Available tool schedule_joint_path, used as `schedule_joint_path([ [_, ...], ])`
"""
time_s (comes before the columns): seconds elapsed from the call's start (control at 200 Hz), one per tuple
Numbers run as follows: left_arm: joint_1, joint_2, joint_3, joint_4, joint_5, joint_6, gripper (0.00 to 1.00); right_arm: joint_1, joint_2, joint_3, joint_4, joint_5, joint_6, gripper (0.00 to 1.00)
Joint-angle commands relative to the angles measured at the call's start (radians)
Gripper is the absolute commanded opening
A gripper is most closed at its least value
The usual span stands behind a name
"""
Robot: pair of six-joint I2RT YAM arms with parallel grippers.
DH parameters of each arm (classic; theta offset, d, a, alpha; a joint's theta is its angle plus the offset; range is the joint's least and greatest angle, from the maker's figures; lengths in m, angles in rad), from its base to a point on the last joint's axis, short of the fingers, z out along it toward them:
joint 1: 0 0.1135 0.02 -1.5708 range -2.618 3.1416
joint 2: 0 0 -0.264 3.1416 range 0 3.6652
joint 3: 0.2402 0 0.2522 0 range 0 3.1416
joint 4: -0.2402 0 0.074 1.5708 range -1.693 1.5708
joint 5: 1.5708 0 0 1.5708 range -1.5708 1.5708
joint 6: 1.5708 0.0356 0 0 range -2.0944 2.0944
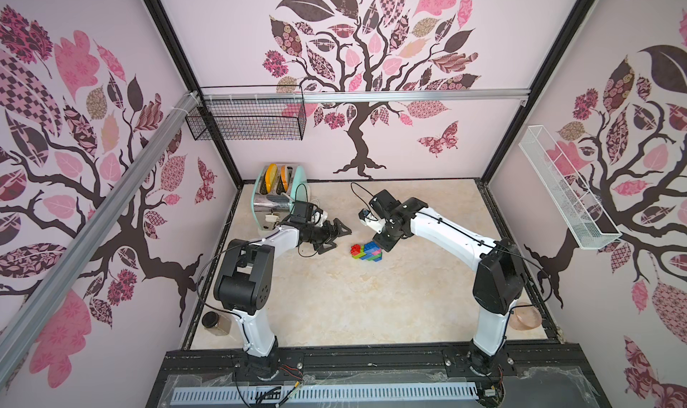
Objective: Assemble a heart with lego
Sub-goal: Place the lego brick at the center of the board.
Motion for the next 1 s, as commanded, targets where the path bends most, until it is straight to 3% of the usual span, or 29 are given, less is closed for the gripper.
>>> schedule_joint_path([
  [0.0,-0.008,0.002,-0.002,-0.013,0.012,0.021,0.97,-0.002,0.001,-0.029,-0.061,0.019,-0.011,0.23],
  [0.45,-0.019,0.005,0.000,-0.046,-0.021,0.027,0.97,-0.032,-0.041,-0.103,-0.052,0.025,0.007,0.23],
  [0.6,0.024,-0.023,-0.008,-0.047,-0.034,0.011,0.97,-0.030,-0.109,-0.249,0.006,-0.043,0.070,0.22],
  [0.79,0.047,-0.025,0.003,-0.048,-0.034,0.006,0.97,0.107,-0.210,-0.455,0.106,-0.041,0.135,0.23],
  [0.995,0.054,-0.026,-0.001,-0.051,-0.039,0.006,0.97,0.213,-0.214,-0.520,0.208,-0.086,0.198,0.28],
])
